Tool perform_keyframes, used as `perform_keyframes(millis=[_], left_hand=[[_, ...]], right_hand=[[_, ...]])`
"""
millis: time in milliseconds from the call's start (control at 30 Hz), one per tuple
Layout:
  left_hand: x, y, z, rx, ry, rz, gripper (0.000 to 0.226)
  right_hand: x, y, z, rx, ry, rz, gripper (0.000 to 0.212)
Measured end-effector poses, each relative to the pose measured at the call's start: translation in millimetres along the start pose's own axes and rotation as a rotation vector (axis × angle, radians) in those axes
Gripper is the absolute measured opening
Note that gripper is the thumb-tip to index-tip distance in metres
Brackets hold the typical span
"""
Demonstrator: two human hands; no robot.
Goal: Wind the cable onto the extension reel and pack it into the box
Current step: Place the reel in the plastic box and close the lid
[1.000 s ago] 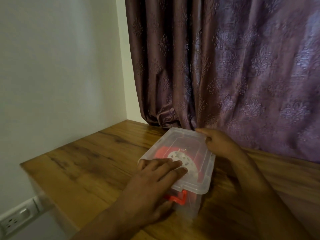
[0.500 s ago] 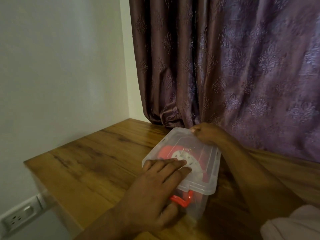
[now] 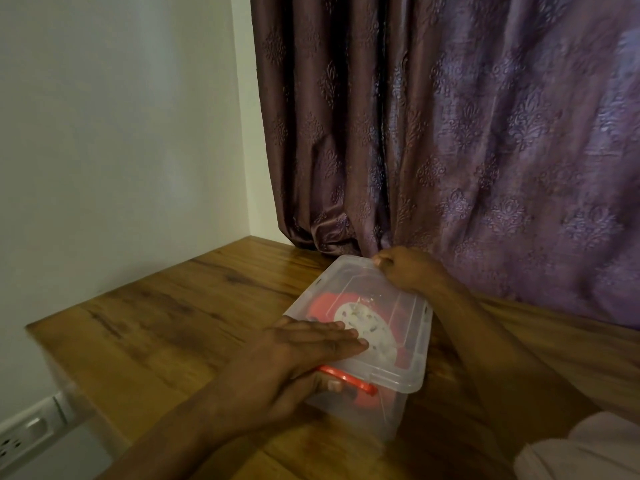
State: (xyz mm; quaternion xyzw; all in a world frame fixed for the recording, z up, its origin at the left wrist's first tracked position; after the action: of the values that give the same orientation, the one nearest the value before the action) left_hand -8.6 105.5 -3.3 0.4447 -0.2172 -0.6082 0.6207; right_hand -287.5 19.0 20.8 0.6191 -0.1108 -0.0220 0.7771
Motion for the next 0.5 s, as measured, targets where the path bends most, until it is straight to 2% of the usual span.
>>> perform_keyframes(millis=[133, 267, 500], left_hand=[[-4.0, -6.9, -2.5, -0.094, 0.008, -0.037, 0.036], [-4.6, -8.1, 1.2, -0.214, 0.089, -0.108, 0.026], [-1.3, -14.2, 2.1, -0.269, 0.186, -0.230, 0.026]], right_hand=[[-1.3, 0.2, 0.6, -0.004, 0.017, 0.022, 0.034], [-3.2, -0.2, 2.0, -0.007, 0.018, 0.047, 0.033], [-3.0, -0.3, 2.6, 0.030, -0.037, 0.050, 0.037]])
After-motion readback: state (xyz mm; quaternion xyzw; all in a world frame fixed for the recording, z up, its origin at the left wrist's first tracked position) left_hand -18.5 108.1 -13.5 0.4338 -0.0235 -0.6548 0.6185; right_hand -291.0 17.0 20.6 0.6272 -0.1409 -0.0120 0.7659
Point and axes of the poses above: each hand's wrist, its own z-axis towards the middle knuckle, its own y-axis out of the back of the hand, x = y × z, the point moved 2 cm from there along z, towards the middle knuckle, and after that the axes turned 4 degrees about -z, right-handed, at the moved point
